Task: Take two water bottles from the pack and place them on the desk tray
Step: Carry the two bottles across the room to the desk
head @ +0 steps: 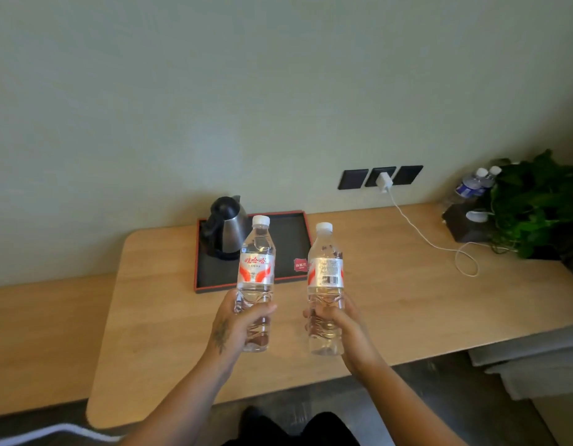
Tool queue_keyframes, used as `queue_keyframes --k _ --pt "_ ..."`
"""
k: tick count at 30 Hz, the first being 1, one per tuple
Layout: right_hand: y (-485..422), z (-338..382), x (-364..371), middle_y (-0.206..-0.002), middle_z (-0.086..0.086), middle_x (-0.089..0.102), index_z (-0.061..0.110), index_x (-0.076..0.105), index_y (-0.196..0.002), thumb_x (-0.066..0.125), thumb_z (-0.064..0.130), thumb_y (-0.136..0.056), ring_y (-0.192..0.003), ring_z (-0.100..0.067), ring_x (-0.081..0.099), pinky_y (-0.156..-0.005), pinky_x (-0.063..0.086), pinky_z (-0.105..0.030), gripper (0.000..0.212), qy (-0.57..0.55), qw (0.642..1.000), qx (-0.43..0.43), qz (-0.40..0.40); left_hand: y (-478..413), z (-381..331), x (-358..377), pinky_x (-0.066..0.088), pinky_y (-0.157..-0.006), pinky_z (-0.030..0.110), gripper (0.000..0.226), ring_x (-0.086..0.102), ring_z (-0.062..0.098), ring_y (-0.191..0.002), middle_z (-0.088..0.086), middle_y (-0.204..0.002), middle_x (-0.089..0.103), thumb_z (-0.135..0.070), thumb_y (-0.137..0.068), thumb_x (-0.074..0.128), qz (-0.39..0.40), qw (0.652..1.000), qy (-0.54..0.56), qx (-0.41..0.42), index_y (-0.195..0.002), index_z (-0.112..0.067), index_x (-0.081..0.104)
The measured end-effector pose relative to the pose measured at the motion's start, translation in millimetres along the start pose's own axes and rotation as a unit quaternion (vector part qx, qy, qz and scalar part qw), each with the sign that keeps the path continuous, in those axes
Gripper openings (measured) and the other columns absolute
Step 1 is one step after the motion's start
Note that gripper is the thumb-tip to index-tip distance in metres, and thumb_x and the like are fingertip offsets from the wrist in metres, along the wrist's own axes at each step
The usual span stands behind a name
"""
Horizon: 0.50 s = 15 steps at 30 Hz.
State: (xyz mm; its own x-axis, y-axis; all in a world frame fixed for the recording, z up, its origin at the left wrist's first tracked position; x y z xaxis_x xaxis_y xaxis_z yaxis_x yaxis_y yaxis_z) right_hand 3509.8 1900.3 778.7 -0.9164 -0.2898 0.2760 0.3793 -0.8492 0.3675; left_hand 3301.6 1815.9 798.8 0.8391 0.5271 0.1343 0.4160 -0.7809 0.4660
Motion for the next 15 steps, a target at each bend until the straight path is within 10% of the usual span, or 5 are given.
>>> queue_keyframes --k 15 --pt "-81 30 -31 -0.096 -0.027 0.075 -0.001 0.064 -0.126 0.075 0.015 -0.080 -0.083 -0.036 0.069 -0.080 0.056 -0.048 0.050 0.035 0.997 0.037 0.062 -45 -14 52 0.060 -0.061 0.031 0.079 0.078 0.018 -0.069 0.002 -0.082 0.080 -0.048 -0.044 0.090 -0.062 0.998 -0.002 -0.013 -0.114 -0.014 0.072"
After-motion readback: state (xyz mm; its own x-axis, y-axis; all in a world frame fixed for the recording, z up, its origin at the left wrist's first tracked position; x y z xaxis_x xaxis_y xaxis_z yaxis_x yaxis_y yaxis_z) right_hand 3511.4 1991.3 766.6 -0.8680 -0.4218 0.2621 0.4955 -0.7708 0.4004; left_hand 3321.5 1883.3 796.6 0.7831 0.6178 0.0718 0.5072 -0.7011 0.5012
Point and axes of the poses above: each hand's wrist, its own y-axis away from the middle knuckle, its own x-axis out of the palm, z = x × y, the point moved 1 cm from there along -y, towards the middle knuckle
